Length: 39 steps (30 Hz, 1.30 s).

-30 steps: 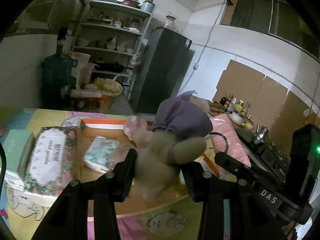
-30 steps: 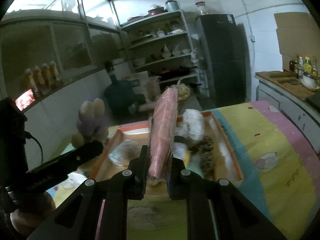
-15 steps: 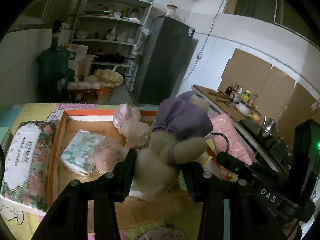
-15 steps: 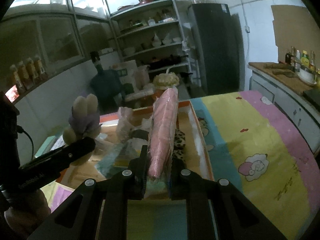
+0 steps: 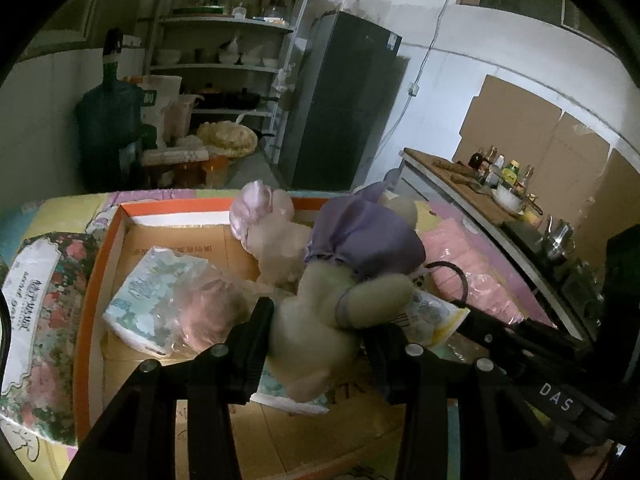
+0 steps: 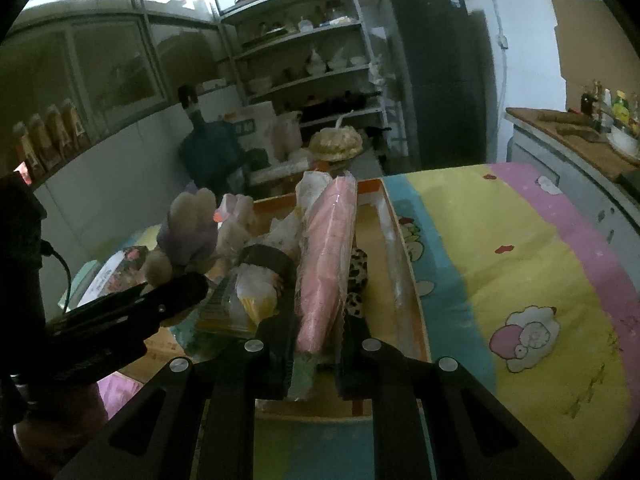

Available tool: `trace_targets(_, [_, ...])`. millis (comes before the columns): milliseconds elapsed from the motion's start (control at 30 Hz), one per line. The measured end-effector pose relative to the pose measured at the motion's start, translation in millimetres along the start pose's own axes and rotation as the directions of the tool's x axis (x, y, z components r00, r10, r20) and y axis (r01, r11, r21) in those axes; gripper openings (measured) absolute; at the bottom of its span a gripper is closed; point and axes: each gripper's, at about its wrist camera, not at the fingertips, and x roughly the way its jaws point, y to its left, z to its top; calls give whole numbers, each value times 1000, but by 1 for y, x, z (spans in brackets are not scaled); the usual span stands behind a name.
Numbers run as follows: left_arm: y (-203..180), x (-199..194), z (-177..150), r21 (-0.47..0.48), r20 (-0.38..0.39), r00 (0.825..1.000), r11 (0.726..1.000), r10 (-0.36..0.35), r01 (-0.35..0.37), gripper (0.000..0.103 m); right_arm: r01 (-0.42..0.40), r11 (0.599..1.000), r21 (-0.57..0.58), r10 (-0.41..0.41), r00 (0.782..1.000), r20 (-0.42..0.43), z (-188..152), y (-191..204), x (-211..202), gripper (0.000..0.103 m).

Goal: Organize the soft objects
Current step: 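Lower the bunny and pink towel into the box lid and open both grippers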

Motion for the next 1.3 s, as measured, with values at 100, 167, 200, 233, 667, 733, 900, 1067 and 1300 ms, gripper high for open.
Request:
trace_targets(100, [1, 4, -1, 0, -8, 1000, 1000, 0, 0, 45, -5, 1000, -1, 5, 1000, -18, 3, 1, 7, 16])
trace_targets(167, [1, 5, -1, 1, -9, 1000, 1000, 0, 0, 46, -7, 1000, 0, 7, 1000, -29, 1, 1, 11, 17])
trace_targets(200, [1, 5, -1, 0, -10, 1000, 1000, -2, 2, 46, -8, 1000, 1, 8, 999, -31, 1, 0, 12, 17])
trace_targets(233, [1, 5, -1, -1, -9, 1000, 1000, -3, 3, 46, -8, 1000, 2, 8, 999, -33, 1, 0, 12, 17])
trace_targets(667, [-2, 8, -6, -7, -23, 1000, 1000, 9, -9, 59, 8, 1000, 26, -8, 999, -31, -2, -4, 12, 38])
trace_targets(733, [-4, 5, -6, -2, -14, 1000, 1000, 10, -10, 62, 11, 1000, 27, -10, 1000, -25, -3, -4, 10, 43])
trace_targets(900, [-4, -6, -7, 5, 7, 1000, 1000, 14, -14, 80, 18, 1000, 25, -18, 1000, -19, -5, -1, 5, 44])
trace_targets(1067, [-3, -17, -5, 8, 25, 1000, 1000, 17, -17, 83, 20, 1000, 23, -20, 1000, -9, -7, 2, -1, 46])
trace_targets(1300, [2, -34, -4, 4, 51, 999, 1000, 12, -12, 84, 28, 999, 21, -28, 1000, 10, -9, 8, -15, 46])
